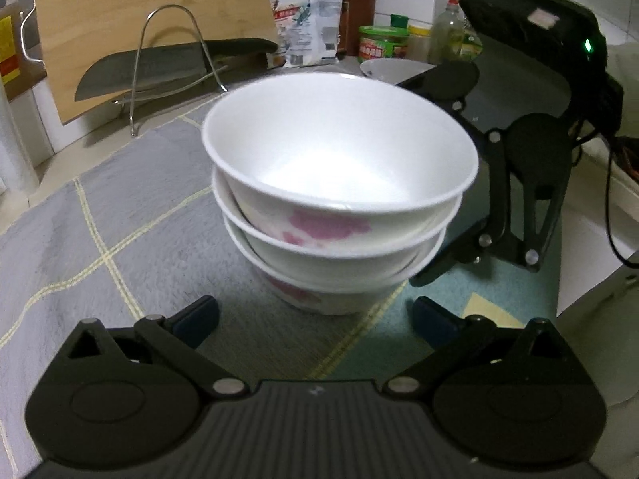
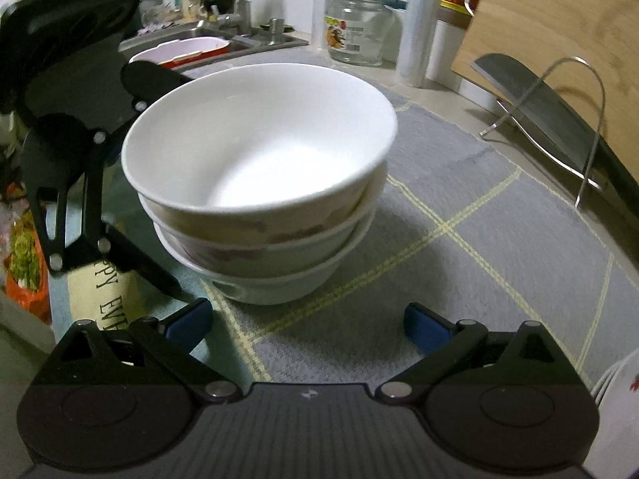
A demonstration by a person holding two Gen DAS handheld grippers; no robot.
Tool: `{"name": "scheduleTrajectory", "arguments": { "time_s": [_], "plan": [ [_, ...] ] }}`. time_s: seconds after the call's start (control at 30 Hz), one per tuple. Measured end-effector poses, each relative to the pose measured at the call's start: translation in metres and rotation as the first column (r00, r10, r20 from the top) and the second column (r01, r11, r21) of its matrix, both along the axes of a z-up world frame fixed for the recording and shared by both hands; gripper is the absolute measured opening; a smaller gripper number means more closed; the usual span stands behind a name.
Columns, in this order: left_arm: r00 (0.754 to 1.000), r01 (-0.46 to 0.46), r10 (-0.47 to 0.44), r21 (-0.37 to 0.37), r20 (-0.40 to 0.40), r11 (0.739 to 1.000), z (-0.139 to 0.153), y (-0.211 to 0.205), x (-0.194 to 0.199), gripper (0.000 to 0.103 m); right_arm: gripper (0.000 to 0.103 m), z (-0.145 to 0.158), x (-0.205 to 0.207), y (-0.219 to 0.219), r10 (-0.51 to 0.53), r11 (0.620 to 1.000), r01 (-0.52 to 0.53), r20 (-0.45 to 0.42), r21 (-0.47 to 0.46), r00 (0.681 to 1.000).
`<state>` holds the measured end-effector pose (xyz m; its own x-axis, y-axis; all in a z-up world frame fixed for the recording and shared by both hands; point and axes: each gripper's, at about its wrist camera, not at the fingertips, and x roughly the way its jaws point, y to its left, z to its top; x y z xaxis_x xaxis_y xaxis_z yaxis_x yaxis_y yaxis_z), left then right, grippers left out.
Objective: Organize plates and bowls
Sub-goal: 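Grip the stack of three bowls with both grippers on opposite rims, then lift the bowl stack with both grippers and carry it to the plate stack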
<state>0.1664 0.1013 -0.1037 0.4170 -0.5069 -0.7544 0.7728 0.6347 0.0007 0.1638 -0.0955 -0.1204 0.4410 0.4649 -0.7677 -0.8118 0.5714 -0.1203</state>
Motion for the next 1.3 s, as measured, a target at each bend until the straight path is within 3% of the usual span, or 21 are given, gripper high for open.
{"name": "scheduleTrajectory", "arguments": {
  "time_s": [0.3, 0.53, 0.63, 0.83, 1.3],
  "plan": [
    [0.992, 0.116, -0.118, 0.028, 0.049, 0.993, 0.013, 0.002, 0.007, 0.102, 0.102, 0.016, -0.001, 0.011, 0.076, 0.997, -0.076, 0.011, -0.008, 0.997],
    [0.975, 0.210, -0.213, 0.063, 0.059, 0.976, 0.016, -0.001, 0.008, 0.100, 0.094, 0.021, -0.001, 0.016, 0.110, 0.993, -0.110, 0.007, -0.034, 0.994],
    [0.965, 0.249, -0.254, 0.077, 0.067, 0.966, 0.018, -0.003, 0.006, 0.093, 0.087, 0.022, 0.001, 0.015, 0.118, 0.993, -0.118, -0.017, -0.030, 0.993],
    [0.956, 0.282, -0.288, 0.088, 0.059, 0.955, 0.020, -0.005, 0.006, 0.091, 0.082, 0.024, -0.001, 0.017, 0.122, 0.992, -0.123, -0.025, -0.036, 0.992],
    [0.939, 0.342, -0.343, 0.083, 0.005, 0.936, 0.022, -0.010, 0.016, 0.087, 0.082, 0.026, 0.003, 0.019, 0.123, 0.991, -0.125, -0.053, -0.044, 0.991]
  ]
}}
